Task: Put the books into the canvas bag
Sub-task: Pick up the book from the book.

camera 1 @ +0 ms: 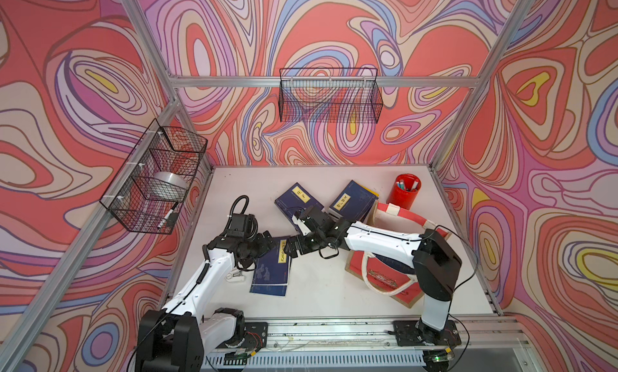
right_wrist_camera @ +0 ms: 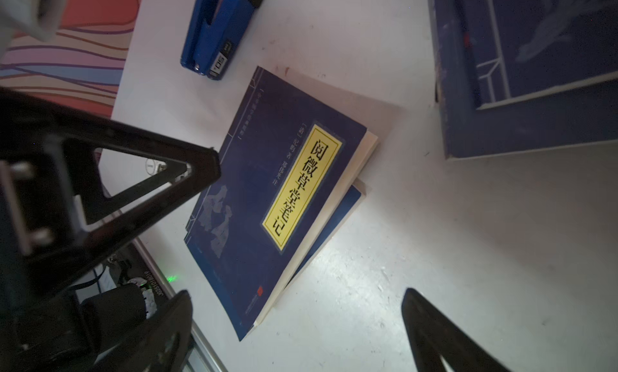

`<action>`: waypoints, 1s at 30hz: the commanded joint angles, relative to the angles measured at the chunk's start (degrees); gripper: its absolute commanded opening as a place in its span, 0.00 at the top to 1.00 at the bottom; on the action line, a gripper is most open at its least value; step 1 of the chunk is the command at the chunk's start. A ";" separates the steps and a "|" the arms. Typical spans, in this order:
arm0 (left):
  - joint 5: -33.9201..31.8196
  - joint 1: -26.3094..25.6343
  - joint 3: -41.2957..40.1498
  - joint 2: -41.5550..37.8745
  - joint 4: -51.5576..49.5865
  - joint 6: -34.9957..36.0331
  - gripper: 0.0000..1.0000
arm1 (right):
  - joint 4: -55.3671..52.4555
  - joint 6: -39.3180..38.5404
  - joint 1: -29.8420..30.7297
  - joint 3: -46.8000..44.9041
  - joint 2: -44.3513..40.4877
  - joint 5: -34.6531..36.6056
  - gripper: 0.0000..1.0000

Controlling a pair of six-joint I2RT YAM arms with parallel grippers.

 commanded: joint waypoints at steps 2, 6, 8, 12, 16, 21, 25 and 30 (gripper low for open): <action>0.54 1.58 -2.15 0.92 3.10 -1.56 0.04 | 5.34 1.67 1.43 -0.57 3.64 -1.32 0.02; -0.21 2.46 -3.70 1.39 4.12 -1.00 0.04 | 7.24 1.78 2.04 -0.05 6.23 -2.66 0.02; -0.26 3.08 -4.10 2.12 4.14 -0.79 0.04 | 7.28 1.71 2.45 0.58 7.65 -2.88 0.02; -0.51 3.62 -5.11 3.20 5.08 -0.11 0.05 | 7.68 1.69 3.04 1.38 9.71 -3.40 0.02; -0.34 4.10 -5.90 3.93 5.97 0.24 0.05 | 9.11 2.03 3.22 1.07 10.22 -3.90 0.02; 4.36 4.94 -8.50 4.93 10.89 -0.84 0.05 | 10.26 2.20 3.18 0.94 10.70 -4.25 0.03; 7.81 5.03 -11.64 2.36 14.69 -2.21 0.07 | 11.10 2.42 3.26 0.61 11.31 -4.58 0.04; 9.41 5.03 -11.40 -0.70 13.66 -1.95 0.09 | 11.86 2.26 3.25 0.41 11.66 -4.67 0.07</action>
